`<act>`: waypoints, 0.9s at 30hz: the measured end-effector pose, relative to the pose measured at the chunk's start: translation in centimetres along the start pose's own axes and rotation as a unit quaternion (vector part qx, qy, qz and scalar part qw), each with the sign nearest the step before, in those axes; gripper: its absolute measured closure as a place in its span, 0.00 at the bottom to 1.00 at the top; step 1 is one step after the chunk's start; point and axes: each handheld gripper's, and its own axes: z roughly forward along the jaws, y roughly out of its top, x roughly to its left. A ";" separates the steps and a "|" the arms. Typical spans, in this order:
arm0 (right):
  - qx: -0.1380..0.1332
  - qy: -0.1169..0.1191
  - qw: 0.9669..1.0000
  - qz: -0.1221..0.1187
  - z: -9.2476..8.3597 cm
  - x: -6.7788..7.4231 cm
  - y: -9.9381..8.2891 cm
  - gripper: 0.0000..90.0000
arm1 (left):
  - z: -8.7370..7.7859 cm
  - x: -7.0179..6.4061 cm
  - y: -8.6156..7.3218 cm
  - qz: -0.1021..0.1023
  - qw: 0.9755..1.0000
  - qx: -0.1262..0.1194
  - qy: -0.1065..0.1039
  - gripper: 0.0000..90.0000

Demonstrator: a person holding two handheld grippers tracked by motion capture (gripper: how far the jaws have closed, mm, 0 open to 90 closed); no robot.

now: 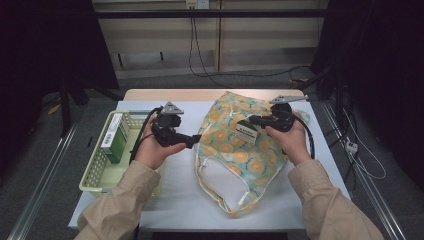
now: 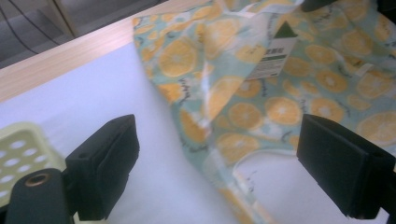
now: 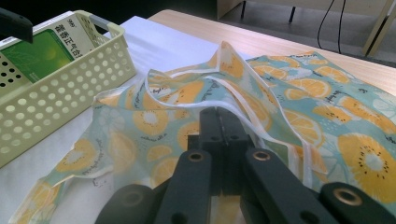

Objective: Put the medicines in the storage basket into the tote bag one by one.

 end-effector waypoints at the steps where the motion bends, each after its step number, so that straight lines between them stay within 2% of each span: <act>1: 0.000 0.001 1.000 0.001 0.0 0.0 0.0 1.00 | -0.2 0.3 -0.2 -0.002 1.000 -0.001 -0.002 0.14; 3: 0.001 0.001 1.000 -0.001 0.1 0.2 0.0 1.00 | -0.8 0.9 -0.4 0.000 1.000 -0.002 0.000 0.13; 6: 0.003 0.002 1.000 -0.001 0.3 0.2 0.0 1.00 | -1.4 1.7 -0.8 -0.009 1.000 -0.002 0.007 0.12; 8: 0.003 0.002 1.000 0.001 0.3 0.3 0.0 1.00 | -1.7 2.3 -1.1 -0.010 1.000 0.002 0.003 0.11; 10: 0.002 0.003 1.000 0.001 0.4 0.2 0.0 1.00 | -1.9 2.7 -1.4 -0.020 1.000 0.001 0.004 0.10; 11: 0.003 0.003 1.000 0.001 0.4 0.2 0.0 1.00 | -1.9 3.0 -1.6 -0.017 1.000 0.003 -0.001 0.10; 13: 0.003 0.003 1.000 0.000 0.4 0.3 -0.1 1.00 | -2.1 3.5 -1.9 -0.020 1.000 0.002 0.009 0.08; 15: 0.003 0.003 1.000 0.000 0.4 0.3 -0.1 1.00 | -2.2 4.1 -2.1 -0.032 0.999 -0.002 0.004 0.08; 19: 0.001 0.003 1.000 -0.001 0.2 0.2 -0.1 1.00 | -2.4 5.4 -2.8 -0.047 0.999 0.010 0.013 0.08; 27: 0.001 0.003 1.000 0.002 0.0 0.1 -0.3 1.00 | -3.3 7.6 -3.8 -0.051 0.998 0.022 0.042 0.10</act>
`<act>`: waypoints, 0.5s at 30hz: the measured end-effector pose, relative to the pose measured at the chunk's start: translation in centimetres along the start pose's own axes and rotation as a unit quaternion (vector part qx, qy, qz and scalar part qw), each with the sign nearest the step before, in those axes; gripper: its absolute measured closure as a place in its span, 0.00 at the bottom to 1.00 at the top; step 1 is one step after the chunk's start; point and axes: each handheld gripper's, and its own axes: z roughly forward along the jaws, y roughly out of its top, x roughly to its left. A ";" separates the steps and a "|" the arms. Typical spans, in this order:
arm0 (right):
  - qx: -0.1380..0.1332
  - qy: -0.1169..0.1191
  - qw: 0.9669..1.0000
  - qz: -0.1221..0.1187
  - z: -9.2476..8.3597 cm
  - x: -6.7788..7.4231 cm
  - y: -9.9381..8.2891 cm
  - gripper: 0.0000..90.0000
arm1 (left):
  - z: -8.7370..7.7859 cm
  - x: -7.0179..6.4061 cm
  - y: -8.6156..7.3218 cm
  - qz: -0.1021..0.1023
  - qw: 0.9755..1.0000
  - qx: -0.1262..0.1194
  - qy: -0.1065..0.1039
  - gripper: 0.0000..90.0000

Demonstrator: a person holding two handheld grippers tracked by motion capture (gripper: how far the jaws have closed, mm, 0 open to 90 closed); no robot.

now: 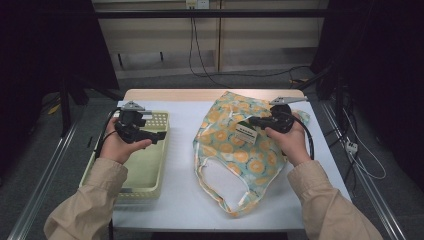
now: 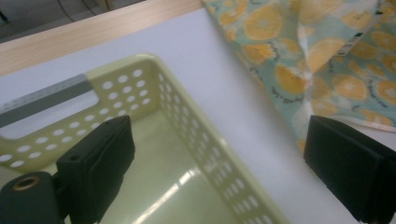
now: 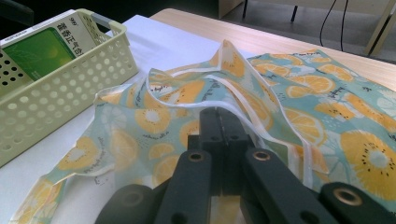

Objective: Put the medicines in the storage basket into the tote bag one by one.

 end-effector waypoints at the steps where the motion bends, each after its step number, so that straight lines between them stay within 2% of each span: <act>1: 0.000 0.000 1.000 0.000 0.0 0.0 0.0 1.00 | -0.1 0.2 -0.1 0.002 1.000 0.002 0.007 0.10; 2: -0.001 0.000 1.000 0.000 0.0 0.0 0.0 1.00 | -0.3 0.5 -0.1 0.008 1.000 0.004 0.012 0.11; 10: -0.002 0.002 1.000 0.000 0.2 0.1 0.0 1.00 | -1.1 3.0 -0.9 -0.009 0.999 0.011 0.043 0.16; 15: -0.003 0.003 1.000 0.001 0.2 0.0 0.1 1.00 | -1.3 4.4 -1.5 -0.014 0.997 0.024 0.067 0.18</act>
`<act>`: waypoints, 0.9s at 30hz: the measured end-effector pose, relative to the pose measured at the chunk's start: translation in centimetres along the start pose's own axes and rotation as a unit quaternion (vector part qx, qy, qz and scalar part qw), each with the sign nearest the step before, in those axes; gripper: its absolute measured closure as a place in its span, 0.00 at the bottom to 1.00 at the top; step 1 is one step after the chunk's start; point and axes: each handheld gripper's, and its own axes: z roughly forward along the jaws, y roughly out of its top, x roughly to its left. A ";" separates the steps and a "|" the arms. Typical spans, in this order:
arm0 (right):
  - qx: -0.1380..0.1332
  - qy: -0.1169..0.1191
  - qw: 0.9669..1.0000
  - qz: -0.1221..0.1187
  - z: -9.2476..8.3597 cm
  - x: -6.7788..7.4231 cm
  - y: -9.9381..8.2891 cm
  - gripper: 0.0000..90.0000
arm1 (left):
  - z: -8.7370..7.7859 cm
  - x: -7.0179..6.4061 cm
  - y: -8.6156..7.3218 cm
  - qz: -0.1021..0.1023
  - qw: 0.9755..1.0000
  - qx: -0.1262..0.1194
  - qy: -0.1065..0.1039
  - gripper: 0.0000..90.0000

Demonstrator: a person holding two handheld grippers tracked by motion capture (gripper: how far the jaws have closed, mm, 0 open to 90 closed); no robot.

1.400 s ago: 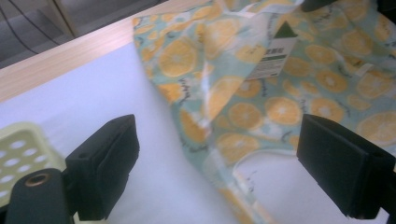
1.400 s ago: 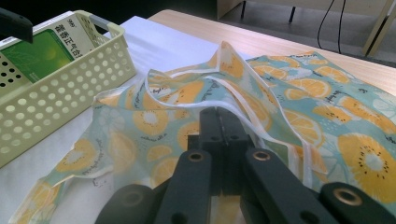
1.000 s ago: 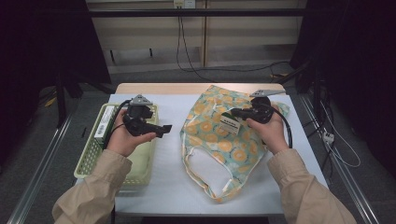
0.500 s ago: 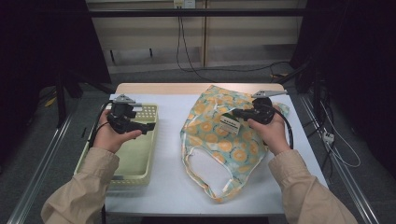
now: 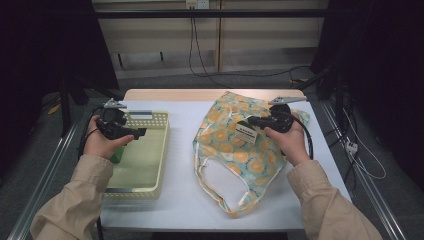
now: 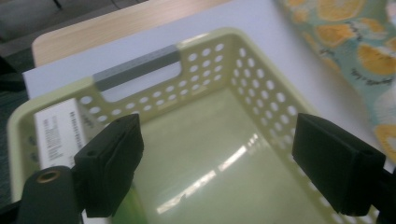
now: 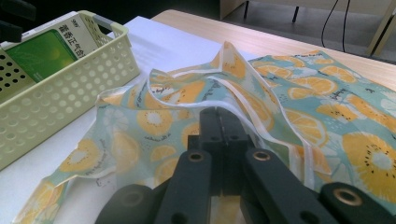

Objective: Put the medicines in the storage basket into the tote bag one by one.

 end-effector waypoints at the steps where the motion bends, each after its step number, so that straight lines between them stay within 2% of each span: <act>1: -0.001 0.001 1.000 0.000 0.0 0.0 0.0 1.00 | 0.0 0.2 -0.1 -0.002 1.000 0.002 0.003 0.19; 14: 0.000 -0.001 1.000 0.004 -0.2 -0.3 0.0 1.00 | 0.2 2.9 -1.2 -0.026 0.998 0.016 0.047 0.20; 24: -0.002 0.001 1.000 0.005 -0.2 -0.4 0.0 1.00 | 0.4 3.6 -1.6 -0.039 0.998 0.019 0.055 0.22; 27: -0.003 0.001 1.000 0.005 -0.2 -0.4 0.0 1.00 | 0.4 3.9 -1.7 -0.048 0.996 0.021 0.067 0.22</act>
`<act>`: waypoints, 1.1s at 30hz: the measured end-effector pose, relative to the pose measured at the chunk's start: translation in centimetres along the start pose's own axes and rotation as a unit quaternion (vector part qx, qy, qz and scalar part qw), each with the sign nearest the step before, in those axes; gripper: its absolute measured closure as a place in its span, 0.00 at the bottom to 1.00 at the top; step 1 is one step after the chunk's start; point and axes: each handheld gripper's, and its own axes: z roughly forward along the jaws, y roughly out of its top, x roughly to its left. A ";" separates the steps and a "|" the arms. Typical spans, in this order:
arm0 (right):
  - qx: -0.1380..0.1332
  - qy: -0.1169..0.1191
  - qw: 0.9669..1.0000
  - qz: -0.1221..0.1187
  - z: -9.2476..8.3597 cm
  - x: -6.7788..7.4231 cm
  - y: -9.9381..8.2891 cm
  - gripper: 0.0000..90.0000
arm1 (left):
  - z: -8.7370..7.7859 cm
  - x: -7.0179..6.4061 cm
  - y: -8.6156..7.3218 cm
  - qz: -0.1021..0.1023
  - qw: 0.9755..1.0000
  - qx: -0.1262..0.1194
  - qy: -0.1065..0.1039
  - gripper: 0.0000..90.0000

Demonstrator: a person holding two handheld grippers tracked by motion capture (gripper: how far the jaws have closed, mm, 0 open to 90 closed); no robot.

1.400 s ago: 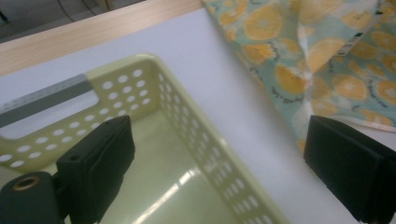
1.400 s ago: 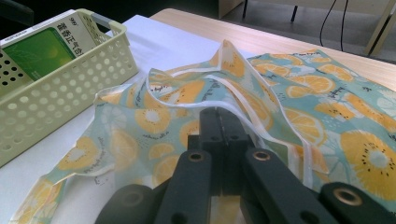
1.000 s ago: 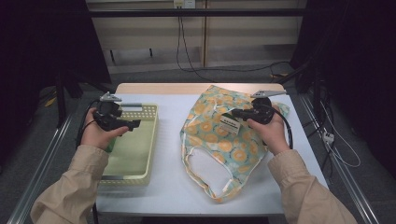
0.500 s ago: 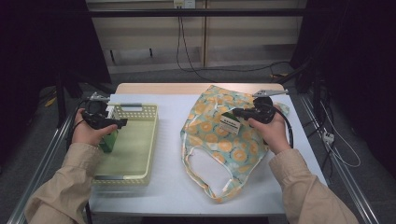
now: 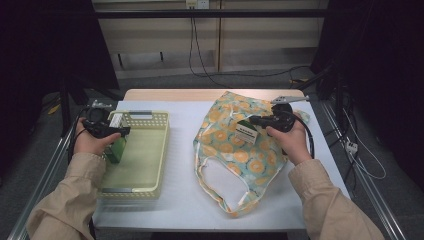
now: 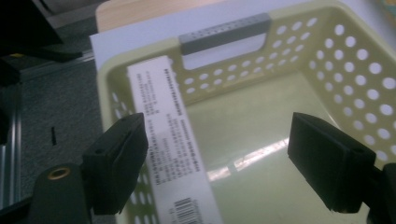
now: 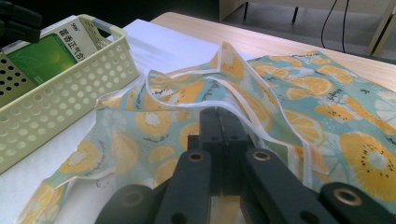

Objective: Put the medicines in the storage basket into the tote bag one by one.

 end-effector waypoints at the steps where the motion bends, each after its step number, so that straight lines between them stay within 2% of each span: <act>1: 0.000 0.000 1.000 0.000 0.0 0.0 0.0 1.00 | 0.1 0.0 0.0 0.000 1.000 0.003 -0.001 0.22; 12: 0.001 0.001 1.000 -0.001 0.0 0.0 0.0 1.00 | 0.6 0.1 -0.5 -0.010 1.000 0.023 0.006 0.30; 15: 0.000 0.000 1.000 -0.002 0.0 0.0 0.0 1.00 | 1.1 0.1 -1.0 -0.026 0.999 0.032 0.007 0.37; 16: 0.001 0.000 1.000 -0.001 0.0 0.0 0.1 1.00 | 1.1 0.2 -1.1 -0.025 0.999 0.039 0.007 0.39; 19: 0.000 0.001 1.000 0.000 -0.1 0.0 0.1 1.00 | 1.5 0.1 -1.3 -0.028 0.998 0.051 0.006 0.54; 21: 0.001 0.000 1.000 0.000 -0.1 0.0 0.1 1.00 | 1.6 -0.1 -1.4 -0.029 0.998 0.056 0.011 0.57; 26: 0.002 -0.002 1.000 0.000 -0.1 0.0 0.1 1.00 | 1.6 -0.5 -1.3 -0.033 0.998 0.046 0.011 0.68; 29: 0.002 -0.002 1.000 -0.001 0.0 0.1 0.1 1.00 | 1.4 -0.8 -1.2 -0.026 0.998 0.048 0.016 0.69; 33: 0.002 -0.002 1.000 -0.002 -0.1 0.1 0.1 1.00 | 0.9 -1.3 -0.7 -0.032 0.999 0.036 -0.002 0.70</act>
